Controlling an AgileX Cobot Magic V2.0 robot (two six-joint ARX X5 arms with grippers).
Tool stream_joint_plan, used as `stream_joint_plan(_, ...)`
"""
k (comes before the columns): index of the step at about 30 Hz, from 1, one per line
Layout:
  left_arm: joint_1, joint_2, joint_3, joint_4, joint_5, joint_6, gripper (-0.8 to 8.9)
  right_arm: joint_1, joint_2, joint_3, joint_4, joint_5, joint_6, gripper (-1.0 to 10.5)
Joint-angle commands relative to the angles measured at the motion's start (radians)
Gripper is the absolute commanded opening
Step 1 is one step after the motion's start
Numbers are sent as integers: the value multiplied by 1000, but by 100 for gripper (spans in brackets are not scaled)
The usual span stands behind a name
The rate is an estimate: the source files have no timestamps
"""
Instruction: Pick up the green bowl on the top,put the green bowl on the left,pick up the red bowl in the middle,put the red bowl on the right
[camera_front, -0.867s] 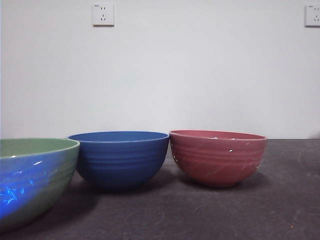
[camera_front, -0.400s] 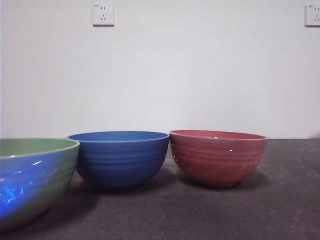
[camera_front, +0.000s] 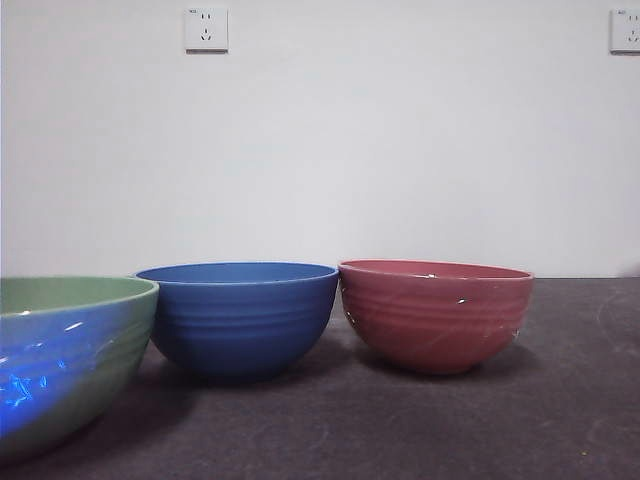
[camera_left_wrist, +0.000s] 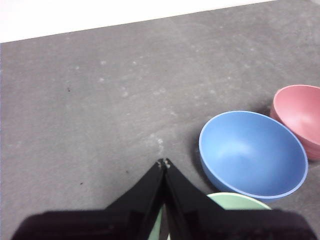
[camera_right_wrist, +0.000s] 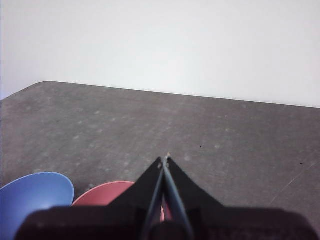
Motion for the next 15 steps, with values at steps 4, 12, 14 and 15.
stream_joint_plan(4,119,-239,-17,-40,20,42,-4,0,-1,-6,6,-1,13,3)
stream_joint_plan(12,381,-470,-291,152,18,26,-4,0,-1,-6,6,-1,13,3)
stream_joint_plan(14,409,-483,-378,198,45,21,-4,0,-1,-6,6,0,13,3)
stream_joint_plan(15,417,-483,-421,225,55,22,-4,0,0,-6,6,0,13,2)
